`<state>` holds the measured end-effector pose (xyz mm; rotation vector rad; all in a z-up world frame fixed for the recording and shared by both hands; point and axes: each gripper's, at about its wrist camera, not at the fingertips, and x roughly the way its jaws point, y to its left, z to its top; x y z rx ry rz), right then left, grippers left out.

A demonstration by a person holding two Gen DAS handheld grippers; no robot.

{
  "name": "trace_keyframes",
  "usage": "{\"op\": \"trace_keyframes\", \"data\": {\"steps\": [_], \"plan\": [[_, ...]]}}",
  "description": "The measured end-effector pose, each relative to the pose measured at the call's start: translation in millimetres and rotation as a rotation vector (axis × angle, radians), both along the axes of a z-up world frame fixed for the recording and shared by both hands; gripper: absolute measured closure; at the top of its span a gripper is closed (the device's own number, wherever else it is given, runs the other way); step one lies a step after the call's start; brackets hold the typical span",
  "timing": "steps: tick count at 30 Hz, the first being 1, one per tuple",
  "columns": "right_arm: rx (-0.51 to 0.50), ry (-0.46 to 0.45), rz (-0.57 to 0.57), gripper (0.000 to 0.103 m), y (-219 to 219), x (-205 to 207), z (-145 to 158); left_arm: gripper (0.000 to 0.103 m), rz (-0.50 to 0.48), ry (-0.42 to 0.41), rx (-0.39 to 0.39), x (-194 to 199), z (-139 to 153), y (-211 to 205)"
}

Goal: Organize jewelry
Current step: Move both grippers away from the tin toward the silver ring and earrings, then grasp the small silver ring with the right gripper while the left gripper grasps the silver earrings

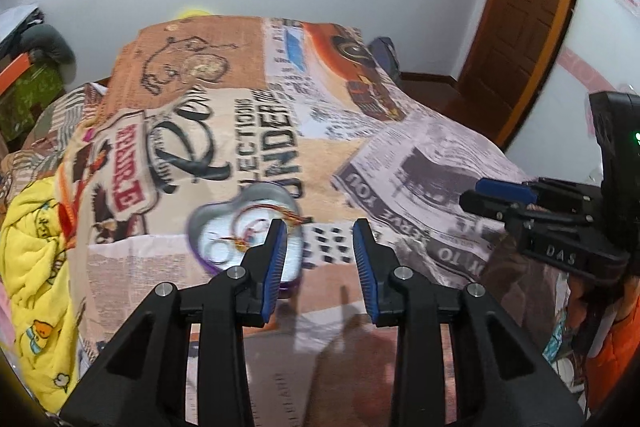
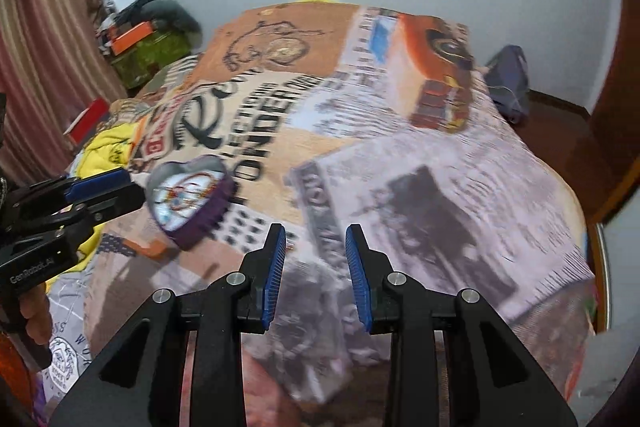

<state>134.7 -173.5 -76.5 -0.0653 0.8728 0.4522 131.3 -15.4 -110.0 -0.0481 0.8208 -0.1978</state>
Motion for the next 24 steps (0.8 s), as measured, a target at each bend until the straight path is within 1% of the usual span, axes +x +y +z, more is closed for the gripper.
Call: {"op": "trace_keyframes", "data": {"steps": [5, 13, 16, 19, 24], "plan": [[-0.003, 0.041, -0.043, 0.075, -23.5, 1.9, -12.0, 0.070, -0.051, 0.029, 0.002, 2.8, -10.2, -20.0], [-0.044, 0.130, 0.000, 0.075, -18.8, 2.9, -46.8, 0.070, -0.109, 0.130, -0.021, 7.1, -44.4, -38.7], [-0.055, 0.145, 0.014, 0.075, -15.0, 7.6, -55.6, 0.070, -0.113, 0.158, -0.033, 10.1, -55.4, -41.0], [-0.035, 0.166, 0.030, 0.075, -13.2, 14.1, -62.2, 0.070, -0.112, 0.182, -0.057, 15.3, -64.2, -39.8], [-0.074, 0.149, 0.043, 0.075, -6.0, 20.2, -65.5, 0.071, -0.102, 0.197, -0.086, 23.2, -70.7, -37.0]]}}
